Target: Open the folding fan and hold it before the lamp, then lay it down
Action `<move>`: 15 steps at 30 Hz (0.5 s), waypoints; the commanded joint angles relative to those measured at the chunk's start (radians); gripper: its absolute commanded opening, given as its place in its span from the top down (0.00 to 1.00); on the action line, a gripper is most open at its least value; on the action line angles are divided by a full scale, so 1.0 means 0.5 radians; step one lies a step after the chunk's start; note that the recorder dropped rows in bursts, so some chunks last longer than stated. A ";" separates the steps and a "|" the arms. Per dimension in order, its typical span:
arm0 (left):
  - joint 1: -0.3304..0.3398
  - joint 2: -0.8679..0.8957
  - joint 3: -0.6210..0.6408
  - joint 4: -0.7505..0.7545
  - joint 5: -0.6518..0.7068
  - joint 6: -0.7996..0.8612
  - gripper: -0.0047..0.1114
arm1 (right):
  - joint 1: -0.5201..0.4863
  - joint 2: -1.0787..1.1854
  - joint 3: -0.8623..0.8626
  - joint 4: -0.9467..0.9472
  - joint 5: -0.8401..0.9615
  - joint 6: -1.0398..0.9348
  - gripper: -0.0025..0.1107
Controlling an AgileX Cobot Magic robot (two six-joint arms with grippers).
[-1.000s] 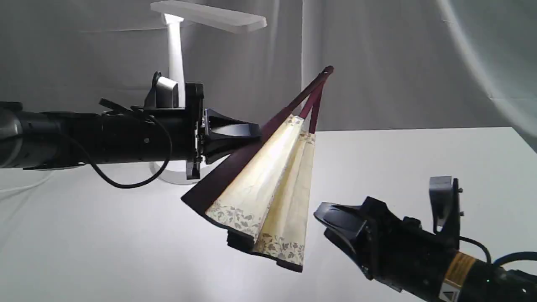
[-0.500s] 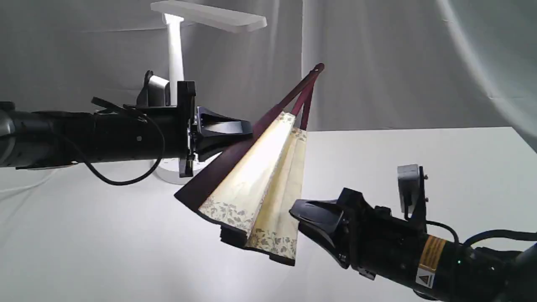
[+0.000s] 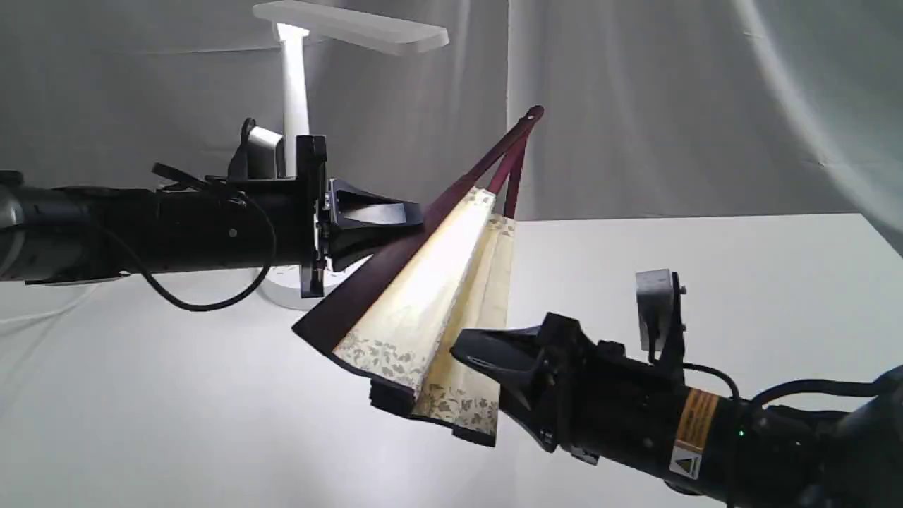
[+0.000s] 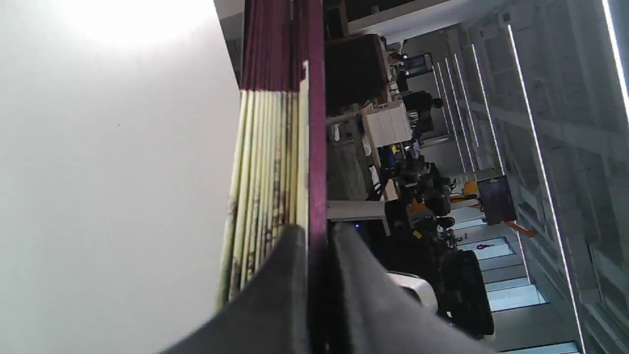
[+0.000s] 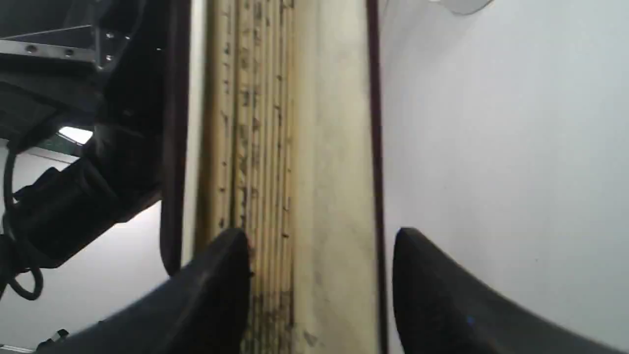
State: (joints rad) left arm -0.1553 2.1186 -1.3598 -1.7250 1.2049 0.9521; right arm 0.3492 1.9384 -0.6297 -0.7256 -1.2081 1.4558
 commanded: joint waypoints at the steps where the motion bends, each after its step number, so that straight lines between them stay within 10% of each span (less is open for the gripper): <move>1: 0.002 -0.028 -0.011 -0.039 0.032 -0.025 0.96 | 0.003 0.001 -0.078 -0.104 -0.026 0.036 0.57; 15: 0.002 -0.028 -0.011 -0.039 0.032 -0.025 0.96 | 0.003 0.001 -0.096 -0.144 -0.026 0.039 0.62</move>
State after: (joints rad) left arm -0.1553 2.1186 -1.3598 -1.7250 1.2066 0.9456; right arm 0.3492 1.9384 -0.6725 -0.7847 -1.2081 1.4840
